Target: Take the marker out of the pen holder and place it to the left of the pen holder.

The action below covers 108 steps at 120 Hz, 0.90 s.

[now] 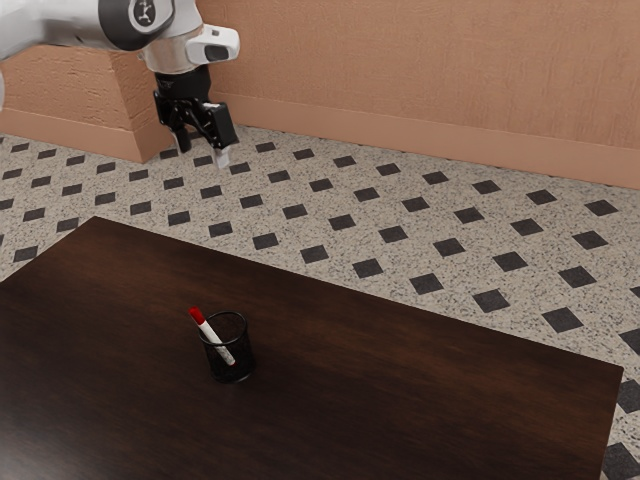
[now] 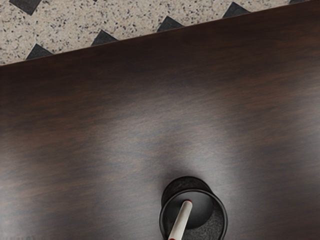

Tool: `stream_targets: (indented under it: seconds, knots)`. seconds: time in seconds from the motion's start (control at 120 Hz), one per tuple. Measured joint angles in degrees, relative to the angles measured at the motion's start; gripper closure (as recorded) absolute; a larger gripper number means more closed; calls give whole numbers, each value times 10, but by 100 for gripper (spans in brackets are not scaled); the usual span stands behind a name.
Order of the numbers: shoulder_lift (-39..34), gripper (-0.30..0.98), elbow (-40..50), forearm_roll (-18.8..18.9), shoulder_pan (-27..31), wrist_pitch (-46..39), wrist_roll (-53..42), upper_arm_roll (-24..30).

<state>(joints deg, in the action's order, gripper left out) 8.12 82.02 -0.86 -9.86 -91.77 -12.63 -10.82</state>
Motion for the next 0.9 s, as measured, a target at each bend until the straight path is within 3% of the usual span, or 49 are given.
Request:
stream_targets:
  seconds: [0.242, 0.508, 0.733, 0.9]
  knots:
    - [-17, 0, 34, -3, 7, -3, 4, 0]
    - [-29, 0, 219, -100, 60, -118, -15, -11]
    - [0, 0, 281, -123, 57, -174, -37, -35]
    - [-38, 0, 354, -136, 56, -219, -49, -36]
